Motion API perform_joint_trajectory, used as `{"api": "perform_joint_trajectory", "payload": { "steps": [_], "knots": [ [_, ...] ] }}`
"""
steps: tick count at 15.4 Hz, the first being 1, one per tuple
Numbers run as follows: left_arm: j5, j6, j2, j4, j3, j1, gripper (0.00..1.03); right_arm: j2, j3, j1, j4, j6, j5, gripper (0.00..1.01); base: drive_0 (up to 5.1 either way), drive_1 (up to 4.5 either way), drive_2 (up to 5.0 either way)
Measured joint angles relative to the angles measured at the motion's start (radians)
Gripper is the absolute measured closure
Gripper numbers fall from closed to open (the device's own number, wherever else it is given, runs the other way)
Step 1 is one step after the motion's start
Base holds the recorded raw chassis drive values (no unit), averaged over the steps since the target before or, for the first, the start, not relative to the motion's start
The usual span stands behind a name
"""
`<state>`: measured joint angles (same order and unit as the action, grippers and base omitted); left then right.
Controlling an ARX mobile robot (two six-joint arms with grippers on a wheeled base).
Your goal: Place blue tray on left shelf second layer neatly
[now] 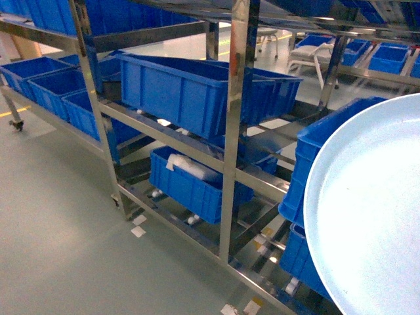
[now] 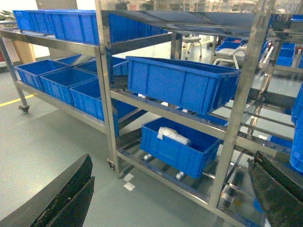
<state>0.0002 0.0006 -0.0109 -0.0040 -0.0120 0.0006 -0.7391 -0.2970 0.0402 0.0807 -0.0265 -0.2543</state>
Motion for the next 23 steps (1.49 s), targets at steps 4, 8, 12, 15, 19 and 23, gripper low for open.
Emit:
{"api": "perform_joint_trajectory", "payload": {
  "steps": [4, 8, 12, 15, 19, 23],
  "knots": [
    [-0.003, 0.0, 0.0, 0.0, 0.0, 0.0, 0.05, 0.0, 0.0, -0.001, 0.0, 0.0, -0.005, 0.99, -3.8, 0.52, -1.3],
    [-0.003, 0.0, 0.0, 0.0, 0.0, 0.0, 0.05, 0.001, 0.0, -0.001, 0.002, 0.0, -0.005, 0.99, -6.0, 2.56, -1.0],
    [-0.003, 0.0, 0.0, 0.0, 0.0, 0.0, 0.05, 0.001, 0.0, -0.001, 0.002, 0.0, -0.004, 0.99, -6.0, 2.56, -1.0],
    [-0.003, 0.0, 0.0, 0.0, 0.0, 0.0, 0.05, 0.001, 0.0, -0.001, 0.003, 0.0, -0.004, 0.99, -6.0, 2.56, -1.0],
    [-0.003, 0.0, 0.0, 0.0, 0.0, 0.0, 0.05, 0.001, 0.0, -0.001, 0.002, 0.0, -0.005, 0.99, -6.0, 2.56, -1.0],
    [-0.001, 0.0, 0.0, 0.0, 0.0, 0.0, 0.05, 0.002, 0.0, -0.001, 0.002, 0.0, -0.005, 0.99, -1.5, 2.6, -5.6]
  ]
}}
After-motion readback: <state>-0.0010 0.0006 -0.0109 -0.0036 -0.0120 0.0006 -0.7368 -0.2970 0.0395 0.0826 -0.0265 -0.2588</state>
